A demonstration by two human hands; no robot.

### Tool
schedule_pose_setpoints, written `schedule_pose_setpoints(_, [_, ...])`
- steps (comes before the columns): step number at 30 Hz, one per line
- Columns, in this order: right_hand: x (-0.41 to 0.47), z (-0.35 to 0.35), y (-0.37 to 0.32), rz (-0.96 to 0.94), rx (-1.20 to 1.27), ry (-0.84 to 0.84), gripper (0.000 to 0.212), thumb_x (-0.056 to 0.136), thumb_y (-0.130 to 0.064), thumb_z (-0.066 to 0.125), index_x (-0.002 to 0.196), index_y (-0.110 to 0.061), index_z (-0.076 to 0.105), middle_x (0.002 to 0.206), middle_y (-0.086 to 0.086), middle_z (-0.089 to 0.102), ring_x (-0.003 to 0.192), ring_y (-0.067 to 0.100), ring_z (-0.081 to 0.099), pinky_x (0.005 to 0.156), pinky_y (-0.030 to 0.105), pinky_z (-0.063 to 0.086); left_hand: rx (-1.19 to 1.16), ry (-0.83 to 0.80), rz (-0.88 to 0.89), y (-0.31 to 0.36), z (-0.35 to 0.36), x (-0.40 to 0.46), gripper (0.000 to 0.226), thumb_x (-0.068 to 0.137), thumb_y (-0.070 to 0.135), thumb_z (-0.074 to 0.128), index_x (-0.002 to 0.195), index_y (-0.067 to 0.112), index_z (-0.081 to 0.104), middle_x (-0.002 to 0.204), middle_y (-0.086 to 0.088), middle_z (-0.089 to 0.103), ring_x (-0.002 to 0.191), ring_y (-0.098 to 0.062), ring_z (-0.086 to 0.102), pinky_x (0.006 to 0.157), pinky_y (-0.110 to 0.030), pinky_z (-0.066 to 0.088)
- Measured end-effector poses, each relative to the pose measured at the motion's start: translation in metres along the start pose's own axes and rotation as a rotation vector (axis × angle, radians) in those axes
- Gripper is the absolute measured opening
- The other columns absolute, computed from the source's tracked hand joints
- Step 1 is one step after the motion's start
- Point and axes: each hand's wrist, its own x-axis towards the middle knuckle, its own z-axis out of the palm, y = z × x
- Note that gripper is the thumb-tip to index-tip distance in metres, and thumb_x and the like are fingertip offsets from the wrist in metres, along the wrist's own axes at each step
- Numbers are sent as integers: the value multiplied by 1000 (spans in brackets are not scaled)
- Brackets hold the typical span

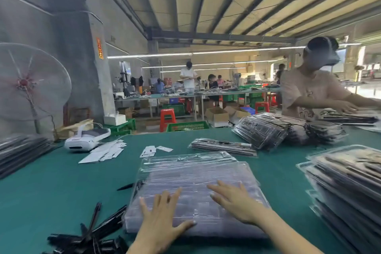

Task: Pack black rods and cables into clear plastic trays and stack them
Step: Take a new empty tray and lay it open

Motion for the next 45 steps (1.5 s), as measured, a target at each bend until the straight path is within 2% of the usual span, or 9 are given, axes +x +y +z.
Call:
schedule_pose_setpoints(8, [-62, 18, 4, -89, -293, 445, 38, 85, -61, 55, 108, -33, 67, 105, -16, 65, 96, 8, 65, 86, 35, 45, -92, 90, 103, -14, -12, -23, 35, 95, 55, 37, 129, 45, 38, 109, 8, 26, 108, -6, 29, 116, -53, -1])
schedule_pose_setpoints(12, [-75, 32, 7, -85, -398, 615, 32, 75, -45, 44, 74, -25, 69, 73, -6, 62, 60, 19, 63, 67, 31, 30, -51, 168, 218, -8, -17, -34, 33, 97, 34, 44, 130, 37, 44, 117, 9, 35, 108, -10, 38, 102, -30, 28])
schedule_pose_setpoints(18, [-98, 45, 3, 42, -449, 483, 48, 93, -60, 30, 120, -31, 57, 96, 7, 70, 79, 30, 69, 68, 54, 52, 18, 63, 209, -20, -22, -67, 61, 98, 40, 42, 151, 36, 14, 156, 14, 12, 145, -7, 7, 118, -48, -9])
schedule_pose_setpoints(21, [-109, 45, -1, 54, -479, 506, 51, 95, -60, 25, 130, -28, 43, 121, 15, 60, 105, 36, 61, 79, 69, 43, 27, 189, 62, -50, -29, -93, 53, 96, 37, 44, 145, 36, 26, 148, 14, 25, 139, -8, 22, 117, -40, 9])
schedule_pose_setpoints(24, [-114, 51, -12, 6, -383, 527, 94, 53, -37, 90, 133, -27, 42, 137, 13, 43, 121, 31, 41, 86, 69, 39, 234, 221, -203, -85, -41, -125, 31, 97, 35, 39, 127, 25, 43, 128, 7, 47, 120, -15, 46, 97, -31, 32])
schedule_pose_setpoints(27, [-122, 60, -31, -79, -335, 523, 111, 36, -26, 96, 134, -30, 42, 138, 13, 45, 123, 30, 39, 86, 67, 41, 396, 19, -347, -108, -39, -159, 27, 99, 32, 35, 120, 19, 44, 124, 2, 57, 115, -19, 55, 91, -31, 39])
schedule_pose_setpoints(39, [-149, 75, -66, -225, -273, 445, 62, 52, -32, 90, 109, -43, 67, 139, 9, 52, 126, 22, 34, 96, 43, 22, 471, -136, -447, -108, -32, -191, 33, 98, 40, 38, 109, 17, 59, 118, 1, 61, 110, -19, 60, 85, -27, 45])
schedule_pose_setpoints(43, [-167, 65, -69, -211, -157, 328, 40, 93, -44, 51, 127, -60, 37, 152, -21, 0, 138, 0, -4, 111, 37, 0, 76, -58, -456, -109, -62, -181, 41, 97, 42, 38, 65, 16, 43, 72, -1, 57, 72, -19, 58, 63, -25, 40])
schedule_pose_setpoints(45, [-177, 60, -76, -214, 159, 275, 31, 95, -41, 50, 123, -52, 47, 145, -29, 23, 134, -8, 17, 111, 28, 14, -259, 0, -453, -109, -84, -178, 39, 99, 39, 39, 68, 17, 48, 57, -1, 56, 49, -13, 56, 50, -21, 37])
